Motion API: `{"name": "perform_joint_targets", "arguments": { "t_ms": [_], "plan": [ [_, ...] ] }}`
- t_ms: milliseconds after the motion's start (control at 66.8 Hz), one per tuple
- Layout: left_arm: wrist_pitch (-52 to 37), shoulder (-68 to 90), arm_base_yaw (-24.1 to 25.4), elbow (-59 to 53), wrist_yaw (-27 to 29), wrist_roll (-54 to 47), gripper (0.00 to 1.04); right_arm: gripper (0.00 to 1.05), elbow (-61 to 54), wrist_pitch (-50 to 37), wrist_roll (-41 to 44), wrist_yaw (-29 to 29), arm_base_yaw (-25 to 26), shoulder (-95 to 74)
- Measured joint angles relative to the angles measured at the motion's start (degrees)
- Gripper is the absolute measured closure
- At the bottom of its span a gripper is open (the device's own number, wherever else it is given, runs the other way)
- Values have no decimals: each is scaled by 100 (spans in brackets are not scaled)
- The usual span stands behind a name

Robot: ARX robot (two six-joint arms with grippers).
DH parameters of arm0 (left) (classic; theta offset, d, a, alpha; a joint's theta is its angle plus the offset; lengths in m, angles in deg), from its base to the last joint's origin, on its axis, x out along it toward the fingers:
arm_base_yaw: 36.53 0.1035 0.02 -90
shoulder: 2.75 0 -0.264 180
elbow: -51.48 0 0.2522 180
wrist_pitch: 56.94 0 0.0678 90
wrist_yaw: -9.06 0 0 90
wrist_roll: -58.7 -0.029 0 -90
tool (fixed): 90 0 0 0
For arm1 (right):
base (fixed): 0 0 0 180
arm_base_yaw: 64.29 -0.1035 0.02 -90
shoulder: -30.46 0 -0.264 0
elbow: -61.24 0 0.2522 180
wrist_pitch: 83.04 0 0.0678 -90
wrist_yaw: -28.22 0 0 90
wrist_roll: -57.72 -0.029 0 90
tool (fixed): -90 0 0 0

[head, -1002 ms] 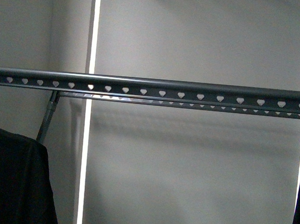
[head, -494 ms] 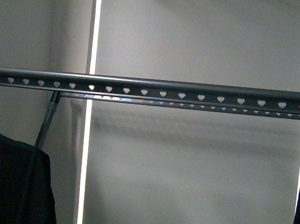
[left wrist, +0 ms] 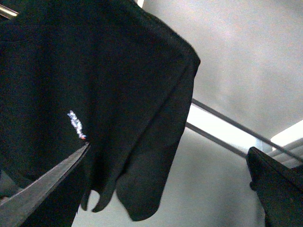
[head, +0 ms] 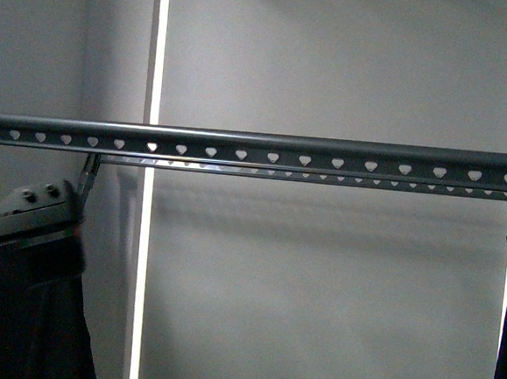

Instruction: Hang clothes on hanger

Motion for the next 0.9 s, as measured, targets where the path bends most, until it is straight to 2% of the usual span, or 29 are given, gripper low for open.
{"name": "perform_joint_targets", "arguments": {
  "t_ms": [105, 359, 898],
  "plan": [
    [400, 807, 269, 999, 251, 837, 7, 7, 0, 0, 0, 0, 0, 0],
    [763, 1327, 778, 1971, 286, 1464, 7, 7, 0, 0, 0, 0, 0, 0],
    [553, 2931, 1239, 3348, 398, 1427, 7, 7, 0, 0, 0, 0, 0, 0]
  ]
}}
